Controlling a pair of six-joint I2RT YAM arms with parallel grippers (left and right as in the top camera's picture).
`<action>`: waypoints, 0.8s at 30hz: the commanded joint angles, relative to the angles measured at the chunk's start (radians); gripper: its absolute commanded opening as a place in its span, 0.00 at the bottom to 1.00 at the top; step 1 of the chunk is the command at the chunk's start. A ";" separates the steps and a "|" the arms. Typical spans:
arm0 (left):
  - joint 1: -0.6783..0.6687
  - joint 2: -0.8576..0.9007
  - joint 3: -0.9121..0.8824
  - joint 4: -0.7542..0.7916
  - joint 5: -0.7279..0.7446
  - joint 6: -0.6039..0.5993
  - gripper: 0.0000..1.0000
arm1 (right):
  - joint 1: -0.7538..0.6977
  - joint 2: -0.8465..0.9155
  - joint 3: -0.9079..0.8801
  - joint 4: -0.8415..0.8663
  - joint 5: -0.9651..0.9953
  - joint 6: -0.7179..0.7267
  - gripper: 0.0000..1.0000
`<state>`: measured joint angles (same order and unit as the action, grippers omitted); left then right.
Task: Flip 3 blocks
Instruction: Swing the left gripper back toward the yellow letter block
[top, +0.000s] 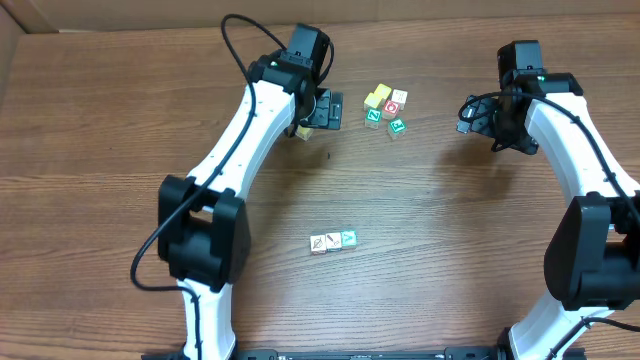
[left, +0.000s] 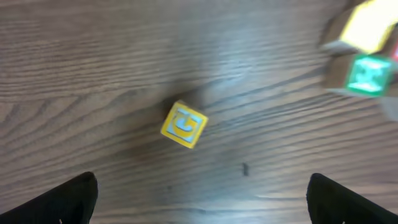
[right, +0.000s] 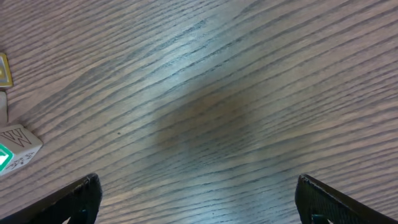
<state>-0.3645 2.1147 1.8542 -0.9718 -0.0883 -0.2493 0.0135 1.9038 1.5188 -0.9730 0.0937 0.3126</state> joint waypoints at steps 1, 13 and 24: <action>0.005 0.073 0.019 0.002 -0.049 0.076 0.98 | 0.000 -0.032 0.018 0.002 0.011 -0.006 1.00; 0.017 0.155 0.018 0.062 -0.052 0.246 0.56 | 0.000 -0.032 0.018 0.002 0.011 -0.006 1.00; 0.031 0.156 0.008 0.120 -0.050 0.270 0.55 | 0.000 -0.032 0.018 0.002 0.010 -0.006 1.00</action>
<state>-0.3374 2.2612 1.8542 -0.8589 -0.1284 -0.0147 0.0139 1.9038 1.5188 -0.9730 0.0937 0.3130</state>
